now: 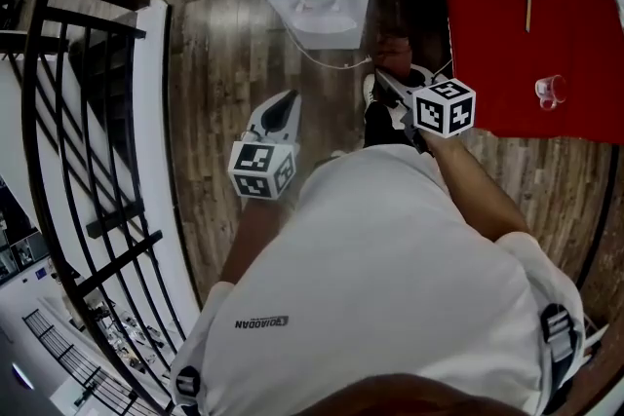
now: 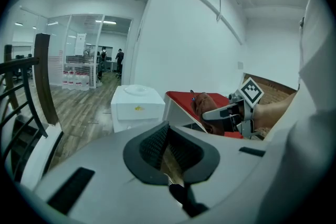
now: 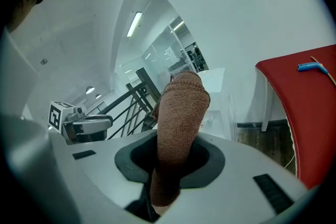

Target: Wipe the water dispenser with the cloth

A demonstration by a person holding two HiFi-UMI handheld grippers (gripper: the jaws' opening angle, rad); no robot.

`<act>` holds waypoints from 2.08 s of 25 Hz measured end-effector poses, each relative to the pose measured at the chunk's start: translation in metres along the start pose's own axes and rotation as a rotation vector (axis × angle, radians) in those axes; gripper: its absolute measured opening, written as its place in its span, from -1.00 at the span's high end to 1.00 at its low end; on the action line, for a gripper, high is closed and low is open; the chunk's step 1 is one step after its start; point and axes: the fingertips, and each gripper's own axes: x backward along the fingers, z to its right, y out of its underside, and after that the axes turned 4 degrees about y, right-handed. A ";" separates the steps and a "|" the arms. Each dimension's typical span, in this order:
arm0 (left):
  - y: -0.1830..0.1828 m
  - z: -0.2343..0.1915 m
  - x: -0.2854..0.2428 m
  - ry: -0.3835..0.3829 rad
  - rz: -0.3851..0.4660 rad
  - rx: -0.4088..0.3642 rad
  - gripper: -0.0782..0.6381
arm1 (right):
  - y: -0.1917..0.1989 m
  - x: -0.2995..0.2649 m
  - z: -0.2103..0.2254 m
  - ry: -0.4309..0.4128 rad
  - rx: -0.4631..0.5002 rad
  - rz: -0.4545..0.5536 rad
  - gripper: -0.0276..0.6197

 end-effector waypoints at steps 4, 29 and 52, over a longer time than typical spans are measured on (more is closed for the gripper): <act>-0.038 -0.020 -0.042 0.009 -0.025 -0.024 0.78 | -0.039 -0.026 0.037 0.007 -0.050 0.017 0.69; -0.144 -0.060 -0.240 0.031 -0.213 -0.197 0.78 | -0.147 -0.133 0.170 -0.206 -0.181 0.005 0.69; -0.147 -0.085 -0.264 0.027 -0.252 -0.117 0.78 | -0.048 -0.249 0.261 -0.175 -0.283 -0.190 0.69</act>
